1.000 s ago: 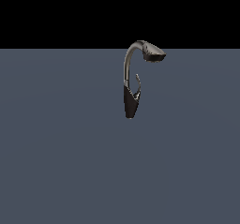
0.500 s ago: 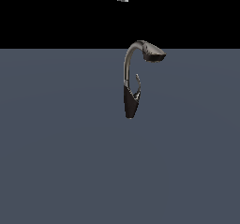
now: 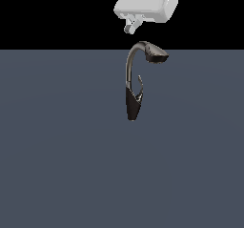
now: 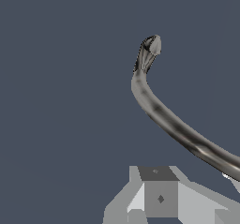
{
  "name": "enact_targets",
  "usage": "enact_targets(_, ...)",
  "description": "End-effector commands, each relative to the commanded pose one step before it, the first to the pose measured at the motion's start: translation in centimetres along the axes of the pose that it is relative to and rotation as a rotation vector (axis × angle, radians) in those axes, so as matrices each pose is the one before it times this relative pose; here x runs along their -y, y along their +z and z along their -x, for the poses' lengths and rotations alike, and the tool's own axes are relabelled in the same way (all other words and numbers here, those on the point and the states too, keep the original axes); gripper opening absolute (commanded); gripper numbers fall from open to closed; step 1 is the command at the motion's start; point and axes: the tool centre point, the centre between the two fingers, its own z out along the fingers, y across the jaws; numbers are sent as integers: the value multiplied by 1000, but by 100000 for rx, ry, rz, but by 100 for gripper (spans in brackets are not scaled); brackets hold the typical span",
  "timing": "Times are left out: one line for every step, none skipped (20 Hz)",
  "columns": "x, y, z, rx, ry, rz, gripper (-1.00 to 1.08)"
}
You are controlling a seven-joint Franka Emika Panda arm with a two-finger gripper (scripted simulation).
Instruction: Turn on the faucet by rotating a designated handle.
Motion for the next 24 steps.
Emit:
enact_targets(404, 1032, -1996, 2714, 5555, -1846, -100)
enact_targets(164, 417, -793, 1079, 2189, -697, -100)
enact_targets(164, 422, -796, 1082, 2193, -688, -100)
enact_targets(164, 427, -799, 1084, 2195, -678, -100)
enact_targets(163, 432, -802, 1087, 2198, -669, -100)
enact_targets(162, 437, -805, 1090, 2201, -660, -100)
enact_targets(161, 441, -808, 1093, 2203, -650, -100)
enact_targets(161, 446, -811, 1096, 2205, -641, -100)
enact_targets(158, 443, -801, 1082, 2174, -622, -100)
enact_targets(150, 425, -766, 1033, 2071, -584, -100)
enact_targets(141, 405, -727, 980, 1961, -545, -100)
enact_targets(133, 384, -687, 926, 1849, -507, -100)
enact_targets(124, 362, -648, 872, 1740, -471, -100)
enact_targets(116, 341, -607, 817, 1627, -435, -100)
enact_targets(107, 318, -567, 763, 1517, -401, -100)
enact_targets(99, 296, -526, 707, 1405, -367, -100)
enact_targets(91, 273, -485, 652, 1293, -335, -100)
enact_targets(83, 250, -444, 596, 1180, -303, -100)
enact_targets(75, 226, -402, 540, 1068, -272, -100)
enact_targets(67, 203, -361, 484, 956, -241, -100)
enact_targets(59, 179, -319, 428, 844, -211, -100)
enact_targets(51, 155, -277, 371, 731, -182, -100)
enact_targets(43, 131, -237, 316, 622, -154, -100)
enact_targets(35, 108, -192, 257, 507, -125, -100)
